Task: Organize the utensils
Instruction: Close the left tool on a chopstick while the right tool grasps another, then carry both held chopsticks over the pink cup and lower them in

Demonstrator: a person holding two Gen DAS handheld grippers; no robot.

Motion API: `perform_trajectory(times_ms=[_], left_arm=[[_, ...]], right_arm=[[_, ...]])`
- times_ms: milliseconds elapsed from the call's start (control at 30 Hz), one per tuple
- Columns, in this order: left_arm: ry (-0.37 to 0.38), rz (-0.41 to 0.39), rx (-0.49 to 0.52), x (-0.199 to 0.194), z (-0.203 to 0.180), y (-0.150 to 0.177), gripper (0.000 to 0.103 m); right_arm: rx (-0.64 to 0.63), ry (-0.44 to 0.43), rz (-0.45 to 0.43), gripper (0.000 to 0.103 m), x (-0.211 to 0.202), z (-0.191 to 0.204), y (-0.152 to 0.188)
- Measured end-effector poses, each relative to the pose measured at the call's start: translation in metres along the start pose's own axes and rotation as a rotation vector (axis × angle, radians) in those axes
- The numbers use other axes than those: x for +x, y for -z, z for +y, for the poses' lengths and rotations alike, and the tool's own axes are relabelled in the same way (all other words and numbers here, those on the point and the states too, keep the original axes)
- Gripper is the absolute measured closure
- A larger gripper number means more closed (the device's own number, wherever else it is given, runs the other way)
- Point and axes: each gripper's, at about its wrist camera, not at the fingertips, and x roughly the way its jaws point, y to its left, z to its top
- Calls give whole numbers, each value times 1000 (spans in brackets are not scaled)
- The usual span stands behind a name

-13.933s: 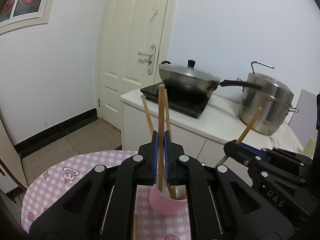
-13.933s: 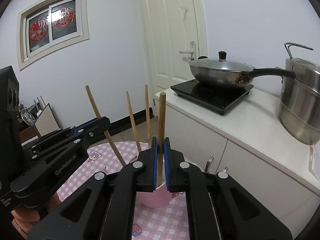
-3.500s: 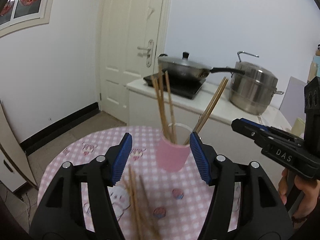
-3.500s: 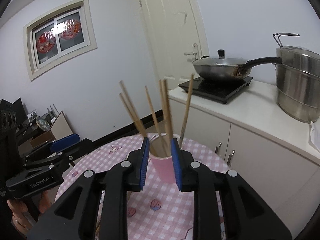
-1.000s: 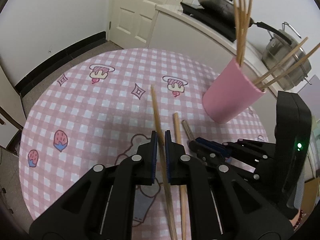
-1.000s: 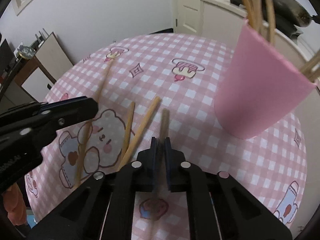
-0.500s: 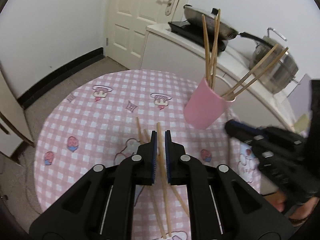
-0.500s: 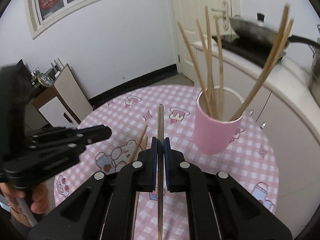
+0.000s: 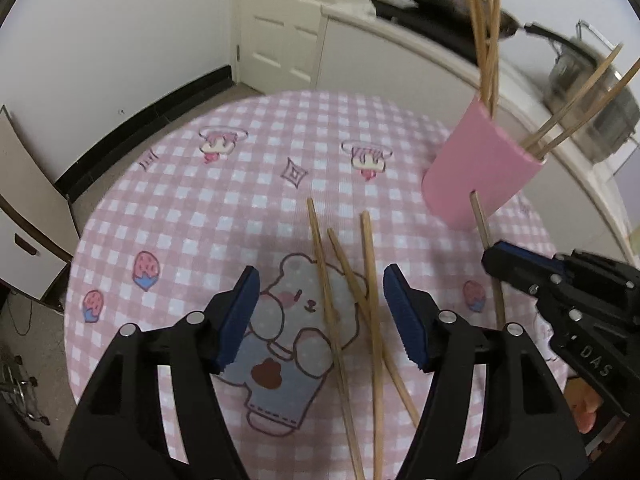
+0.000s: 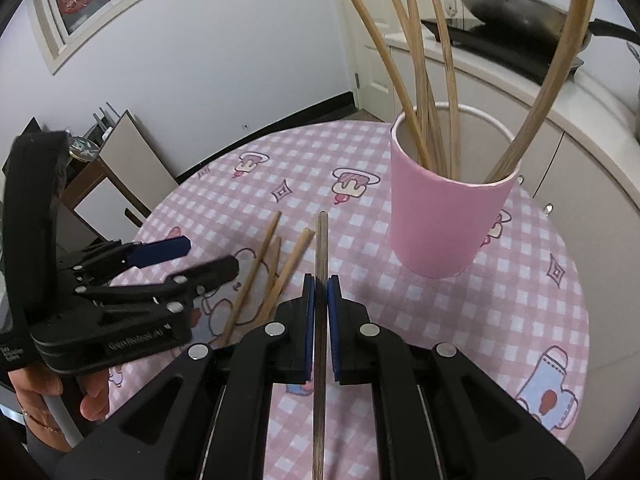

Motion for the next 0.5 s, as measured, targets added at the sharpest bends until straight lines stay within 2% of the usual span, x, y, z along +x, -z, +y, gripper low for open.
perform_trajectory(times_ms=[67,133,233,500], left_arm=[[-19,24,9,13,0,0,43],[-20,57,7,25,0,0,55],[-30,96,6,43,1,-1,66],[-84,81,40,56,-8,-10,70]], right_arm=[[0,-3,8,98,6,-1,-1],[-3,-4,16,98,12,0,-2],[-5,-10,28,98,21,2,-3],[-6,-21,47,98,38,-3,-8]])
